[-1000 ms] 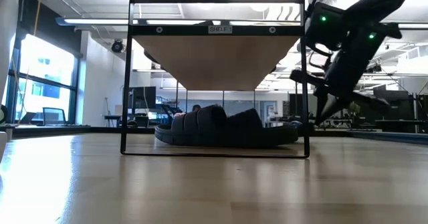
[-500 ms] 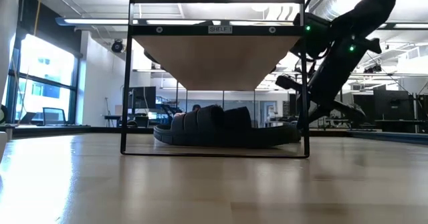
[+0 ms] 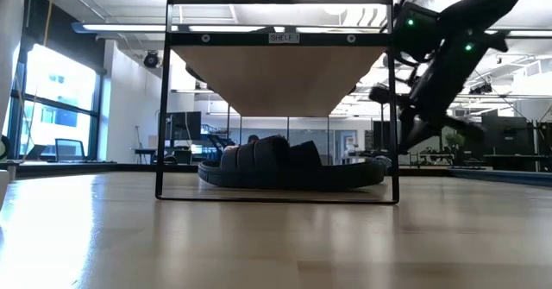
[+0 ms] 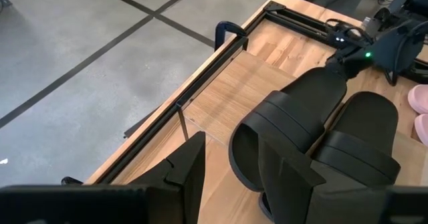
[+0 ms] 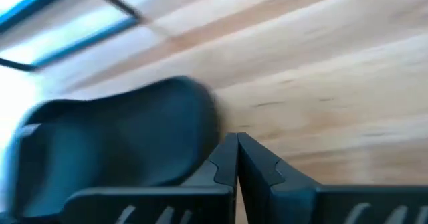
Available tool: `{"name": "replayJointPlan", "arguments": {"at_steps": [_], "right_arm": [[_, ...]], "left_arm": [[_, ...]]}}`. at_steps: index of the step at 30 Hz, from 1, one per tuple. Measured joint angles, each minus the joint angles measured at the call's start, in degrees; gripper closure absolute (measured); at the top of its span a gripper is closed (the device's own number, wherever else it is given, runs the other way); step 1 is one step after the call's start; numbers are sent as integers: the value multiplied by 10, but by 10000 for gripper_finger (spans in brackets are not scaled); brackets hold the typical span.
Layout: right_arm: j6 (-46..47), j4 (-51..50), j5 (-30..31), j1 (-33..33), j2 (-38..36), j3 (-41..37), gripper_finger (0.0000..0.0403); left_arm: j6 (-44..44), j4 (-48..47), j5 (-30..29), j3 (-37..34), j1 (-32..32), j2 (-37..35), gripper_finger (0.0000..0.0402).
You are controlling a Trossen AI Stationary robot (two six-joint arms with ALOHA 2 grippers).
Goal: Pick and place slides into the shelf
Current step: Put the black slipper under the shelf
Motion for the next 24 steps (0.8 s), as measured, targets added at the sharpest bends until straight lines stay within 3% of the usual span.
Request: {"name": "replayJointPlan", "arguments": {"at_steps": [4,9,15,24], "right_arm": [[0,-30,-20,-9,-4,0,403],[-26,49,-37,-30,22,0,403],[-39,59,-67,-49,51,0,403],[-47,127,-67,-49,55,0,403]], "left_arm": [[0,0,0,0,0,0,279],[0,0,0,0,0,0,279],[61,1,-7,0,0,0,279],[61,1,-9,0,0,0,279]]}}
